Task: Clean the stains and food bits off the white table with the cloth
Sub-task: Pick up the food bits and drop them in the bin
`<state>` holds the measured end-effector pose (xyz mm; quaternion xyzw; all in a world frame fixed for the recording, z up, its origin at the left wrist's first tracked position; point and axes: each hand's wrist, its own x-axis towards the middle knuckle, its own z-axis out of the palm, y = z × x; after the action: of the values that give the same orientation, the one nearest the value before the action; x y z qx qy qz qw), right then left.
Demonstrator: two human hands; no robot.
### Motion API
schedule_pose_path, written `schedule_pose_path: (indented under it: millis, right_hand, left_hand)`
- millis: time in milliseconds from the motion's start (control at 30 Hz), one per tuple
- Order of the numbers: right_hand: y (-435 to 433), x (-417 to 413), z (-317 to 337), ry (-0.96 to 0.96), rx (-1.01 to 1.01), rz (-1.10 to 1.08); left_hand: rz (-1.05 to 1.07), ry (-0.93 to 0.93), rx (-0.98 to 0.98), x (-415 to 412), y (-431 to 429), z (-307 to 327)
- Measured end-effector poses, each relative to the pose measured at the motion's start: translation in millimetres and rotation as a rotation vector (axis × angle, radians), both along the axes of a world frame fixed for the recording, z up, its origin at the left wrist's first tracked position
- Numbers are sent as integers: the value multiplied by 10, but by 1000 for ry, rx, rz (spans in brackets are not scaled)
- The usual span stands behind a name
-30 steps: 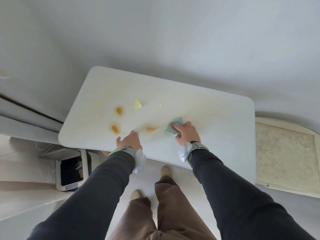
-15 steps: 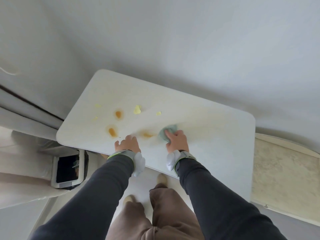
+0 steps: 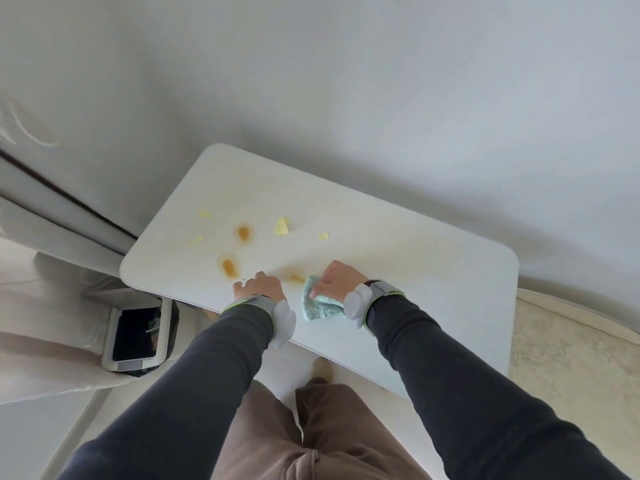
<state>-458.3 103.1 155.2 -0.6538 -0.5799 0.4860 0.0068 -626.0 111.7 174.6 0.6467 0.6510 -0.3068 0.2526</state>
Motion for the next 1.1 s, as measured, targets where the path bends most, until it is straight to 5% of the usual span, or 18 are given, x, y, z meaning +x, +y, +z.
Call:
schedule_pose_path:
  millis: [133,267,600,900,1100]
  right_hand:
    - [262,-6,28,-3,161,-164]
    - [445,41,-12,-71,120,-284]
    - [965,-139,-132,-243,-16,-360]
    - [901,-230,-239,-391,108,-349]
    - [897,-303,-252,-367,68,-316]
  left_hand:
    - [91,-93,13,-76,68,11]
    - [109,-238,-49,-161,176,-8]
    - [220,-486,31,-416,683,-22]
    - [367,-661,-21,-612,1020,-95]
    - [781,-876,-176,-484,1119,-61]
